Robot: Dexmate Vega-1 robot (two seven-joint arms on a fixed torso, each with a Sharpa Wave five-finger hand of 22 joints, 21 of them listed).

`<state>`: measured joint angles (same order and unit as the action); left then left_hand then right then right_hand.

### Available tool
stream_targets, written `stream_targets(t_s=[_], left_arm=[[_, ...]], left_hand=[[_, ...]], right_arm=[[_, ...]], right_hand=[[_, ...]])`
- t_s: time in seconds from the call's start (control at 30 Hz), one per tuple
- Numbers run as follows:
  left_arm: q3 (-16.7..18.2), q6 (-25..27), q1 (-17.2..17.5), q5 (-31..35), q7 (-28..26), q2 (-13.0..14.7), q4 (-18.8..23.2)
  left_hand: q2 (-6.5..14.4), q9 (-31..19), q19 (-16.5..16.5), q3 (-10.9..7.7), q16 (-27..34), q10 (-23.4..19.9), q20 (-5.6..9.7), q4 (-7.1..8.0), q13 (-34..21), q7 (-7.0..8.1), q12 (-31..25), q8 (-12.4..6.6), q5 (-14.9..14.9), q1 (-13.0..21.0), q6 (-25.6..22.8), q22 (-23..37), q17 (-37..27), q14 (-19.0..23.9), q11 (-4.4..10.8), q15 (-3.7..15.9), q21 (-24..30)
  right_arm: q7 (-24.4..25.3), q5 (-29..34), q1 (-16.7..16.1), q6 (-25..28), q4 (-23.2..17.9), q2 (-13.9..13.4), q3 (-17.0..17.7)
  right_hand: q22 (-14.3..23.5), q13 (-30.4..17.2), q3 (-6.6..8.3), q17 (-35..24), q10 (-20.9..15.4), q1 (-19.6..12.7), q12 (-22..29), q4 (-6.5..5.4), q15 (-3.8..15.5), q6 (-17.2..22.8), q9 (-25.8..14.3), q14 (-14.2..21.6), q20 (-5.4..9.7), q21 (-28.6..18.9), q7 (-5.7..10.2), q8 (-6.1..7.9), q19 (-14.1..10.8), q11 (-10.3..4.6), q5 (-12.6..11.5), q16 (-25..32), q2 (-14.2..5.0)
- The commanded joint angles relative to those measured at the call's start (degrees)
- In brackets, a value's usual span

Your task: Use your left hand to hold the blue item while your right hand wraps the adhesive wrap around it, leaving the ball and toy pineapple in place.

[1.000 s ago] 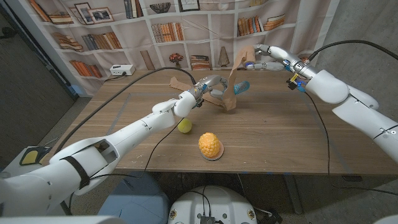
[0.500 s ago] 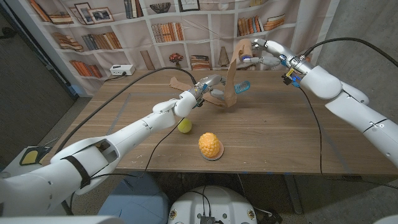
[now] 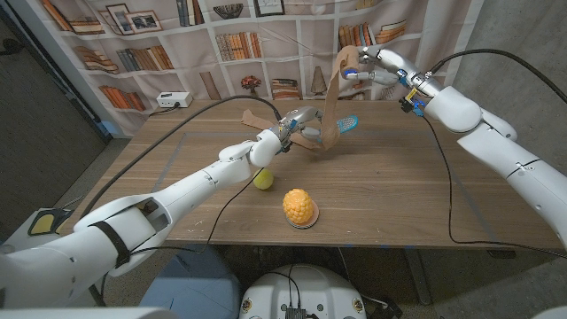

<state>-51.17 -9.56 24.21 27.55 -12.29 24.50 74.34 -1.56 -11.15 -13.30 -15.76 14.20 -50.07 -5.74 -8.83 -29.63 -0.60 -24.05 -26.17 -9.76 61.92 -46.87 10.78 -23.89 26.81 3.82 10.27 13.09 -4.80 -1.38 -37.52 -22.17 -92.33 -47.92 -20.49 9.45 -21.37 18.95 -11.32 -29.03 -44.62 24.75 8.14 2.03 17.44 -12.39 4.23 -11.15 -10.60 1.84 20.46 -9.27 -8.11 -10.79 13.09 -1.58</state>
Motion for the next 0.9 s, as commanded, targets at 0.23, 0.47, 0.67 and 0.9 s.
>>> stream_targets(t_s=[0.23, 0.47, 0.67, 0.9], left_arm=[[0.3, 1.0, 1.7, 0.4, 0.5, 1.1, 3.1], [1.0, 1.6, 3.0, 1.2, 0.3, 2.3, 6.3], [2.1, 2.0, 4.5, 1.7, 0.1, 3.8, 9.5], [3.2, 2.6, 5.9, 2.0, 0.1, 4.9, 12.0]], left_hand=[[9.9, -0.3, -0.3, -0.01, 0.3, -8.4, -0.01, 0.17, -0.4, 10.33, 0.2, -3.93, -0.3, 9.5, -10.7, 0.2, -0.2, 2.5, 8.11, 3.03, -0.1], [10.0, -0.3, -0.3, -0.02, 0.2, -8.3, -0.04, 0.20, -0.4, 10.48, 0.4, -3.92, -0.3, 9.5, -10.8, 0.2, -0.1, 2.4, 8.09, 3.00, -0.1], [10.0, -0.3, -0.3, 0.03, 0.2, -8.4, -0.03, 0.21, -0.5, 10.53, 0.4, -3.92, -0.3, 9.5, -10.9, 0.2, -0.1, 2.4, 8.10, 3.01, -0.1], [10.0, -0.3, -0.3, 0.04, 0.2, -8.5, -0.03, 0.21, -0.6, 10.56, 0.6, -3.84, -0.3, 9.4, -10.8, 0.2, 0.0, 2.4, 8.11, 3.00, -0.1]], right_arm=[[-2.4, -1.4, 5.6, 0.8, 6.8, 1.8, -3.2], [-3.0, -1.9, 6.6, 2.0, 8.9, 2.0, -4.1], [-3.6, -2.4, 7.4, 2.4, 10.8, 2.3, -5.0], [-4.1, -2.5, 7.7, 3.8, 11.7, 2.2, -6.0]], right_hand=[[0.1, -0.2, -0.37, -0.1, 0.0, 0.4, -0.4, 0.06, 3.27, 9.5, -0.1, 0.2, -0.49, 0.0, 6.13, 0.23, 0.0, 0.13, 0.1, -0.2, -0.77], [0.1, -0.2, -0.43, -0.1, -0.1, 0.5, -0.4, 0.04, 3.20, 9.6, -0.1, 0.4, -0.60, -0.1, 6.16, 0.18, -0.2, -0.10, 0.1, -0.2, -0.83], [0.1, -0.3, -0.49, -0.1, -0.2, 0.5, -0.4, 0.06, 3.17, 9.6, -0.1, 0.4, -0.64, -0.1, 6.16, 0.16, -0.2, 0.19, 0.1, -0.2, -0.86], [0.1, -0.3, -0.57, -0.1, -0.3, 0.5, -0.5, 0.06, 3.10, 9.7, -0.1, 0.5, -0.70, 0.0, 6.13, 0.13, -0.2, 0.01, 0.1, -0.2, -0.85]])
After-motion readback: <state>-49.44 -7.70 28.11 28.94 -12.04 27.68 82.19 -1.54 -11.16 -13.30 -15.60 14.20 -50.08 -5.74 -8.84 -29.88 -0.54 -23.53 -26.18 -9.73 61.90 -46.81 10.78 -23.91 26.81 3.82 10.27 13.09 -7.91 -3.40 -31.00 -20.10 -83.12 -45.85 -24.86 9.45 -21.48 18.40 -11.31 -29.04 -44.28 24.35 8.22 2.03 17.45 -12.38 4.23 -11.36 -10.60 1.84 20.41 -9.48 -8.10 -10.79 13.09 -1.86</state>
